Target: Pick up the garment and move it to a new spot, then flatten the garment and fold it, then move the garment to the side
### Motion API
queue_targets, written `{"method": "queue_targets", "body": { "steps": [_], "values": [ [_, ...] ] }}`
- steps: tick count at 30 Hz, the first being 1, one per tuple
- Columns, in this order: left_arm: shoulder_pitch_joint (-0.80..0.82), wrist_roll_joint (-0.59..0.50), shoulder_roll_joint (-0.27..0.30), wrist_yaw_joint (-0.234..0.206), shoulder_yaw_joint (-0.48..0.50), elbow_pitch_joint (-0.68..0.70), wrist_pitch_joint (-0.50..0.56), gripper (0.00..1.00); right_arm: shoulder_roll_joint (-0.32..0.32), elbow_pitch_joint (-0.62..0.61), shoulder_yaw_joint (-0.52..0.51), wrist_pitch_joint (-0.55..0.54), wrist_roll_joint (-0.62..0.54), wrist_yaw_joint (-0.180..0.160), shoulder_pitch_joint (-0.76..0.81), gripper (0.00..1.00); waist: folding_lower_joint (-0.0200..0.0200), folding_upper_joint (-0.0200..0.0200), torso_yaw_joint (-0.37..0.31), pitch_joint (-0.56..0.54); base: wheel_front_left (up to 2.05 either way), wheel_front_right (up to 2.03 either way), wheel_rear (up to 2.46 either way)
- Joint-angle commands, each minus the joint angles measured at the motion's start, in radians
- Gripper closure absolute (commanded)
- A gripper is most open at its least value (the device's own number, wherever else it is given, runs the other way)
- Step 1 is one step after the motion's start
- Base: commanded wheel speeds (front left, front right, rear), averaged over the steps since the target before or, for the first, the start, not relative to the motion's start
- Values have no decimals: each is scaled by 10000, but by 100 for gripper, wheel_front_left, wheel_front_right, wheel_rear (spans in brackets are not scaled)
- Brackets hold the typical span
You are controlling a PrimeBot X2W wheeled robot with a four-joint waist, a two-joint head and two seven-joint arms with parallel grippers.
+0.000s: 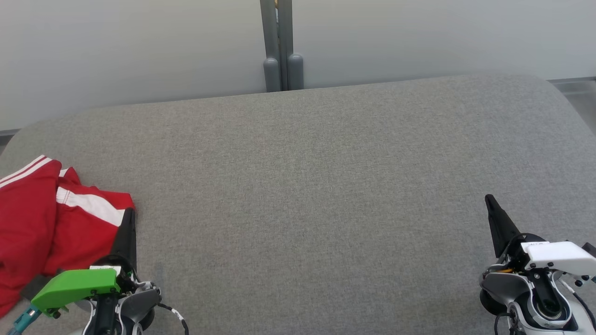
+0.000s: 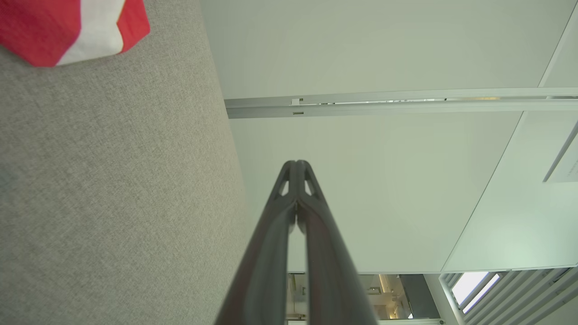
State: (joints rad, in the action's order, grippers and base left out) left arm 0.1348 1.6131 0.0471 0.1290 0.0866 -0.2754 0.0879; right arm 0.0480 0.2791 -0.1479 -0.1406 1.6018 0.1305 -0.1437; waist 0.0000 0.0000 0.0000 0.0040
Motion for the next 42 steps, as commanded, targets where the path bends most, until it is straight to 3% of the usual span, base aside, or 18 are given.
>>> {"method": "queue_targets", "body": {
  "steps": [1,42],
  "values": [
    [134,1,72,58,12,27,29,100,50,-50,0,-36,60,5,66,100,0,0,0,0,0,0,0],
    [135,0,73,58,12,27,30,100,51,-50,0,-36,60,5,66,100,0,0,0,0,0,0,0]
  ]
}}
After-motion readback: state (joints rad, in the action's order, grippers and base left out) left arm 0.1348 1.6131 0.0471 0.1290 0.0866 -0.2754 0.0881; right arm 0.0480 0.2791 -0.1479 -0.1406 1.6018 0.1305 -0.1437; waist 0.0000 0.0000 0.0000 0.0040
